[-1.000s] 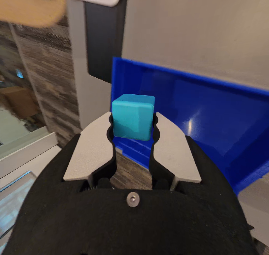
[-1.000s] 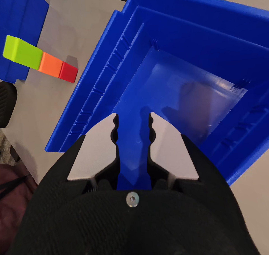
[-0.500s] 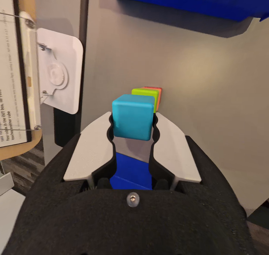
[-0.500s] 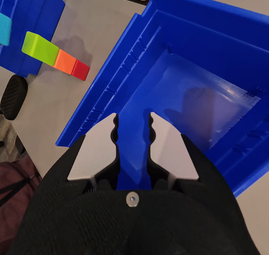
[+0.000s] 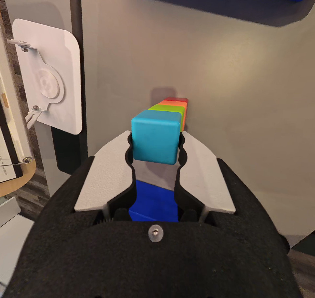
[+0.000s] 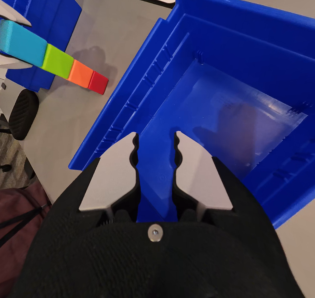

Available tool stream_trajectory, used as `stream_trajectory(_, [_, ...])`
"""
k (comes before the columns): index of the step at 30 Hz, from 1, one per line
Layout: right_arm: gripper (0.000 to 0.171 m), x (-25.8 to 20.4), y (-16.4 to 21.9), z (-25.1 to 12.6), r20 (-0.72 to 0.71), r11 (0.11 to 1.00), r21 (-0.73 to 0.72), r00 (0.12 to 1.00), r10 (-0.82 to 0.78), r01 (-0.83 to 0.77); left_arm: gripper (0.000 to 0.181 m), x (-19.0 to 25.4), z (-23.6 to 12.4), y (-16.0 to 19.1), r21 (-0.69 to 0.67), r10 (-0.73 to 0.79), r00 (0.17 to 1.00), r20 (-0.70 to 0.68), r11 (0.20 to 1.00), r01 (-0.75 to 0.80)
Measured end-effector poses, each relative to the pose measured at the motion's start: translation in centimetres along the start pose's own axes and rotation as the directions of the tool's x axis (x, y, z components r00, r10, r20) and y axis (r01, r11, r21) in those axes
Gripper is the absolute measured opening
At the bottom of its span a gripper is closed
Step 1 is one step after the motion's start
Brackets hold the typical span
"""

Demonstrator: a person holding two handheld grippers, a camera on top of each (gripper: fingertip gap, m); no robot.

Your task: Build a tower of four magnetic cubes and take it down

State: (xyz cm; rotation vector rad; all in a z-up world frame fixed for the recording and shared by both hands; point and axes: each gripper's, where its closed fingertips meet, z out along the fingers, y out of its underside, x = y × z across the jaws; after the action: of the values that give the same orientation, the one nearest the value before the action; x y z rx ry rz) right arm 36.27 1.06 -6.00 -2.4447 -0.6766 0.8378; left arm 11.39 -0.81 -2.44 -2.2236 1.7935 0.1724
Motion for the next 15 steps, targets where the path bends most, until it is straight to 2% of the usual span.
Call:
stream_trajectory(6, [0.041,0.0,0.2,0.3,0.005,1.000,-0.017,1.000,0.007,-0.006,0.053,-0.1,0.2,-0.2,0.027,-0.006,1.000,-0.011,1.000,0.006])
stream_trajectory(9, [0.041,0.0,0.2,0.5,0.003,1.000,-0.022,1.000,0.004,-0.004,0.074,-0.2,0.4,-0.1,0.058,-0.026,1.000,0.000,0.998,0.026])
stream_trajectory(12, [0.041,0.1,0.3,0.5,-0.002,1.000,-0.026,1.000,0.005,-0.005,0.089,-0.7,-0.2,-0.6,0.202,-0.108,0.994,0.012,0.974,0.104])
stream_trajectory(15, [0.041,0.1,0.2,0.5,-0.004,1.000,-0.022,1.000,0.008,-0.008,0.088,-1.1,-1.0,-0.8,0.401,-0.269,0.963,-0.013,0.881,0.251])
